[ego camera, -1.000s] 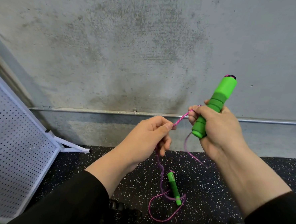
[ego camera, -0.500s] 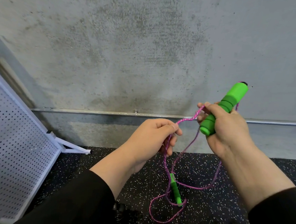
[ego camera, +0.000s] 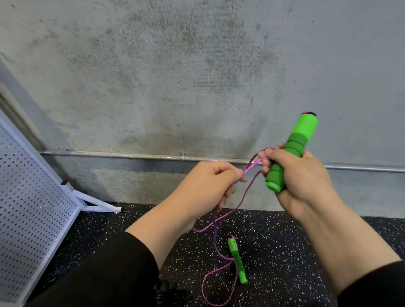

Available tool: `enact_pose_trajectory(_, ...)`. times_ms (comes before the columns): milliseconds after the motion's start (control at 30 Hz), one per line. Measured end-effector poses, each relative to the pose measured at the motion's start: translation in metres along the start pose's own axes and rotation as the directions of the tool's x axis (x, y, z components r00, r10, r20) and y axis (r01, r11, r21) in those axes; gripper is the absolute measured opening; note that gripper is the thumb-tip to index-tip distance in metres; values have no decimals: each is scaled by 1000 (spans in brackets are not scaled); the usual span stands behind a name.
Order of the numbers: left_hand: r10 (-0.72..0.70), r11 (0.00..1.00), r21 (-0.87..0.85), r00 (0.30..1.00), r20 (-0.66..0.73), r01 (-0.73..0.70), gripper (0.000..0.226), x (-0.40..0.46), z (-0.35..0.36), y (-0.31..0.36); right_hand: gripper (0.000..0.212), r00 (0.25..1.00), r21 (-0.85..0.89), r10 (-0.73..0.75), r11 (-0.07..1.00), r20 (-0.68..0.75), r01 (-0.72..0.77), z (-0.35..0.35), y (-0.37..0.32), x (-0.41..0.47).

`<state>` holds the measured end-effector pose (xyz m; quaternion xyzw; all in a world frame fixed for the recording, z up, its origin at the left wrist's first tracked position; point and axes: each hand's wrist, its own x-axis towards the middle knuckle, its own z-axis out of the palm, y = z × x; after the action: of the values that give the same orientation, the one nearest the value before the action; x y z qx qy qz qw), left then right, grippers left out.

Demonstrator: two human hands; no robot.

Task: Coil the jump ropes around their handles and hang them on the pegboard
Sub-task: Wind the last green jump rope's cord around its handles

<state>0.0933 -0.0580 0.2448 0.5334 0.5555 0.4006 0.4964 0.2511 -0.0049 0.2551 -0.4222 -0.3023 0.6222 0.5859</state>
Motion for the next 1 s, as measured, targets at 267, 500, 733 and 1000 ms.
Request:
enact_pose_trajectory(267,36,948,318,999,-5,-32,23,-2,-26,-12,12,999,91,46,995,-10,-45,-14,-17,7)
enact_pose_trajectory(500,211,859,494,972,-103,-134,38,6,-7,-1,12,946,-358,268,914,183,-190,3,5,-26)
enact_pose_trajectory(733,134,791,599,991,32,-126,24,6,10,4,31,994,-330,62,943,86,-30,-2,6,-20)
enact_pose_trajectory(1000,-117,775,632,977,179,-23,22,-3,-20,-8,31,983,8,-138,990,-120,140,-27,-32,10)
